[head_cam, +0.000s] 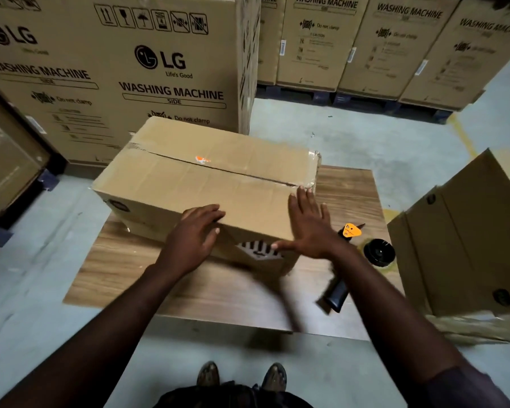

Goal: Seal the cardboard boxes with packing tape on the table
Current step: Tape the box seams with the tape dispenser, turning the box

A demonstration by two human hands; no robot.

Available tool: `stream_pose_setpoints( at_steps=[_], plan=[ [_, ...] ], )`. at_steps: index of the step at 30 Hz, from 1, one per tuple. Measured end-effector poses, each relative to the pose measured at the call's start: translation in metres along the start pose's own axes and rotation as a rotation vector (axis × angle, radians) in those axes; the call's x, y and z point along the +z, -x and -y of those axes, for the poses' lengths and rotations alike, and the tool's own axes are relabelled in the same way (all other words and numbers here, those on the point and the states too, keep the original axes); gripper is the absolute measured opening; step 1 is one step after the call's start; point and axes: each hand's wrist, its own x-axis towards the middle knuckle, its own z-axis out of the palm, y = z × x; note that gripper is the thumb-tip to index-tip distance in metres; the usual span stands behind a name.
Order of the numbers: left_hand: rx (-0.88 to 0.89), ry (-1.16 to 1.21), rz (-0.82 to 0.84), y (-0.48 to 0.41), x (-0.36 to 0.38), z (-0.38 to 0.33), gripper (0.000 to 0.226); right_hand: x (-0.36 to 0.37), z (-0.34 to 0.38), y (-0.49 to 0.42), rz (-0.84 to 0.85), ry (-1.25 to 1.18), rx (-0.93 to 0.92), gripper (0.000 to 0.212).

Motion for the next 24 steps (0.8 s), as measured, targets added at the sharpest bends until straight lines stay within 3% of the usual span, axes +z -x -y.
stream_pose_setpoints(
  at_steps=[2,5,9,12,16,19,24],
  plan=[
    [-0.056,-0.090,0.002,-0.010,-0.005,0.006,0.042,-0.015,-0.014,-0.011,-0.017,0.038,0.075,0.117],
    [-0.138,-0.242,0.016,-0.021,-0.016,0.023,0.049,-0.006,0.006,-0.012,-0.205,0.077,0.186,0.089],
    [-0.286,-0.385,0.010,-0.030,-0.044,0.079,0.062,0.044,0.060,0.000,-0.305,-0.062,0.233,0.092],
    [-0.425,-0.435,-0.011,-0.021,-0.064,0.118,0.074,0.055,0.062,-0.001,-0.341,-0.096,0.232,0.091],
    [-0.362,-0.399,-0.066,-0.010,-0.060,0.119,0.074,0.039,0.041,-0.024,-0.325,-0.170,0.228,0.087],
    [-0.360,-0.374,-0.080,0.006,-0.047,0.082,0.068,0.018,0.004,-0.059,-0.309,-0.149,0.294,0.088],
    [-0.096,-0.162,0.017,0.038,-0.030,0.011,0.050,-0.037,-0.024,-0.102,-0.266,-0.175,0.418,0.079]
  ],
)
